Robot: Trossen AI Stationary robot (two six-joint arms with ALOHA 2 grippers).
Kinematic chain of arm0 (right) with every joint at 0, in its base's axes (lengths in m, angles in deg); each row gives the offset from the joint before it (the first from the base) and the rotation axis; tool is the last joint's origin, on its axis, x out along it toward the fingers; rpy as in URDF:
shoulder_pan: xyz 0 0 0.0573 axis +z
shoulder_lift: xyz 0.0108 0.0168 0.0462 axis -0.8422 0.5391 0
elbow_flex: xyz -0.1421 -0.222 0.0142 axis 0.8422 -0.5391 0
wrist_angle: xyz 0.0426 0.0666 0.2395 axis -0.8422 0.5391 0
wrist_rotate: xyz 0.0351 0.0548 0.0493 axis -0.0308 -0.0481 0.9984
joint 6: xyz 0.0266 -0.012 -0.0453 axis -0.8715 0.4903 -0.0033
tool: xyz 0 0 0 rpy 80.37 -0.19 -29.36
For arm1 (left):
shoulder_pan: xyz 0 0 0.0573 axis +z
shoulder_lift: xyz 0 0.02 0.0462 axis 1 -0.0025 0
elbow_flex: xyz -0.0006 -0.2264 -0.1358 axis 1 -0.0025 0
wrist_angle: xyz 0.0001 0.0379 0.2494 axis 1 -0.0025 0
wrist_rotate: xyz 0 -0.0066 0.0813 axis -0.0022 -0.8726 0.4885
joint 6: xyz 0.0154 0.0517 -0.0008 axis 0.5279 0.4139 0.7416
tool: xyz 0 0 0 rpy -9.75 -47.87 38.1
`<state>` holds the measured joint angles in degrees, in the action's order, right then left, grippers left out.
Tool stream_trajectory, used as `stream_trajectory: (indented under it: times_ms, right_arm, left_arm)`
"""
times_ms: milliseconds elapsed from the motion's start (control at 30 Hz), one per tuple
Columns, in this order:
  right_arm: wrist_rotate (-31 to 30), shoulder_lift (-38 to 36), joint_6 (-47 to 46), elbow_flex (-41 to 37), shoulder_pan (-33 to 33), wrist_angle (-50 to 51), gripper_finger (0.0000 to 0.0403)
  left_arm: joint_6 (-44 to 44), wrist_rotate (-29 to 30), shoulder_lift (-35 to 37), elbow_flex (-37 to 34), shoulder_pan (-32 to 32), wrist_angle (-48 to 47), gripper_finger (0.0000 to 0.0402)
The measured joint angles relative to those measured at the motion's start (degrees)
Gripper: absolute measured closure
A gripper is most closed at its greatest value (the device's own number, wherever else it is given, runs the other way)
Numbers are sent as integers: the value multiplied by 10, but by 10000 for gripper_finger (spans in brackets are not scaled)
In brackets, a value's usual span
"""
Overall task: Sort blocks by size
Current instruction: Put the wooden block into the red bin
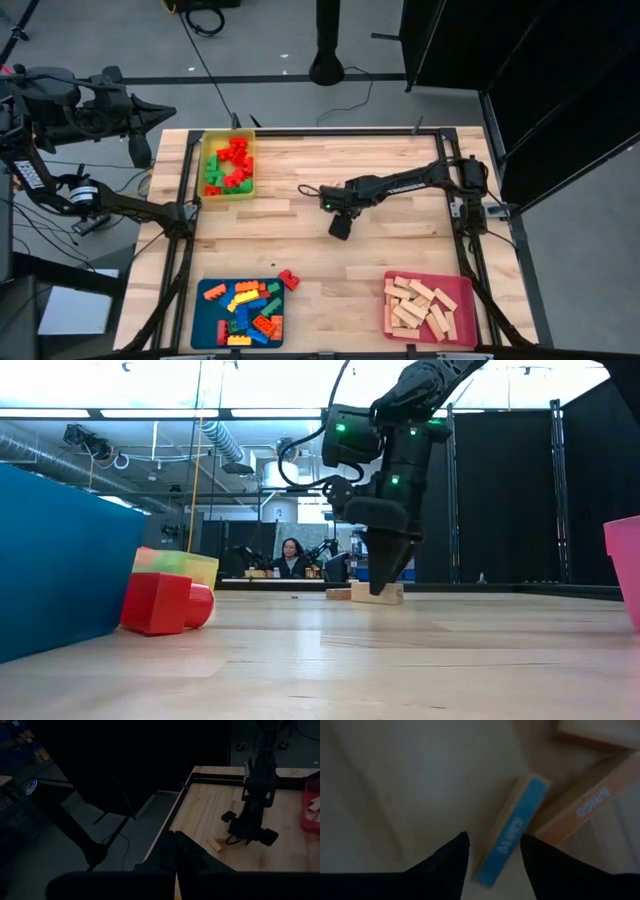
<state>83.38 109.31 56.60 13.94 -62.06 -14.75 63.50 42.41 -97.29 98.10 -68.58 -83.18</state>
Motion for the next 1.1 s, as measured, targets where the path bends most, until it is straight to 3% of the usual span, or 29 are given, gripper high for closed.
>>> stream_trajectory:
  times_ms: [433, 600, 867, 1100]
  right_arm:
    - [11, 0, -70, -15, -15, 1, 261]
    - [20, -3, -83, -34, -14, 7, 333]
    - [41, -4, -80, 12, -4, 62, 330]
    - [99, -54, -80, 87, 74, 197, 330]
  left_arm:
    - [0, 0, 0, 0, 0, 0, 400]
    - [12, 0, 0, 0, 0, 0, 399]
    - [13, 0, 0, 0, 0, 0, 399]
    - [15, 0, 0, 0, 0, 0, 399]
